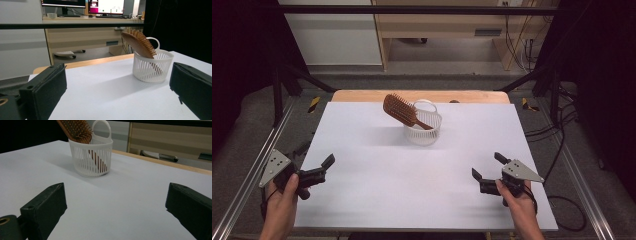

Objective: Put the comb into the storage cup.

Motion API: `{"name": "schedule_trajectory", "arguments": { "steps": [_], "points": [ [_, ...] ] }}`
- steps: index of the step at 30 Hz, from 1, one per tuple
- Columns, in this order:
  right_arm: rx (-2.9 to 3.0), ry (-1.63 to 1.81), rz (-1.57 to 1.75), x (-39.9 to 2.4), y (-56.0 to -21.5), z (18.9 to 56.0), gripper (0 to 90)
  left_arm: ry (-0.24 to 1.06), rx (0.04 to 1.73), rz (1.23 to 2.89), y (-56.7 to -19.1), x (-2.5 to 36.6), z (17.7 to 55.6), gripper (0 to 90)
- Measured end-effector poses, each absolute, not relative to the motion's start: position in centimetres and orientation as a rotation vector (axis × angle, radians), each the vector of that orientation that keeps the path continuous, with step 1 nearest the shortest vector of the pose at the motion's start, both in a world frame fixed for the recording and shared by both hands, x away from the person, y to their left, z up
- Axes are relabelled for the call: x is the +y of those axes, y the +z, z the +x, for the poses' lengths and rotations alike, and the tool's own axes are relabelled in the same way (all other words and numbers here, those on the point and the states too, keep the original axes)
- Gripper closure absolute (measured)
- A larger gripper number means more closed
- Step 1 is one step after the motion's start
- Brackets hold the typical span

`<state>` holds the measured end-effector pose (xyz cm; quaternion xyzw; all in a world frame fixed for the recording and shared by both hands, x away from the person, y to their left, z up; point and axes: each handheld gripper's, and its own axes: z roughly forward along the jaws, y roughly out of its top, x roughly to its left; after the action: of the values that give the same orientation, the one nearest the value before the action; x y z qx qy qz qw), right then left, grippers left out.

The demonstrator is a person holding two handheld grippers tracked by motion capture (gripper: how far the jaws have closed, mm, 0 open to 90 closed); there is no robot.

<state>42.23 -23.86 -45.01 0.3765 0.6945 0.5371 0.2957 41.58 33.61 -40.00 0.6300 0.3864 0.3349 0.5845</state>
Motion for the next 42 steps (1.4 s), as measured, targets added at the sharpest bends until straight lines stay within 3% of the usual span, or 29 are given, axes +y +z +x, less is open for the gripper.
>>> {"name": "schedule_trajectory", "arguments": {
  "steps": [42],
  "points": [
    [1.828,1.445,1.0,-24.6,-45.9,41.7,3.7,0.695,0.804,1.593,-43.1,28.1,40.5,1.5]
  ]
}}
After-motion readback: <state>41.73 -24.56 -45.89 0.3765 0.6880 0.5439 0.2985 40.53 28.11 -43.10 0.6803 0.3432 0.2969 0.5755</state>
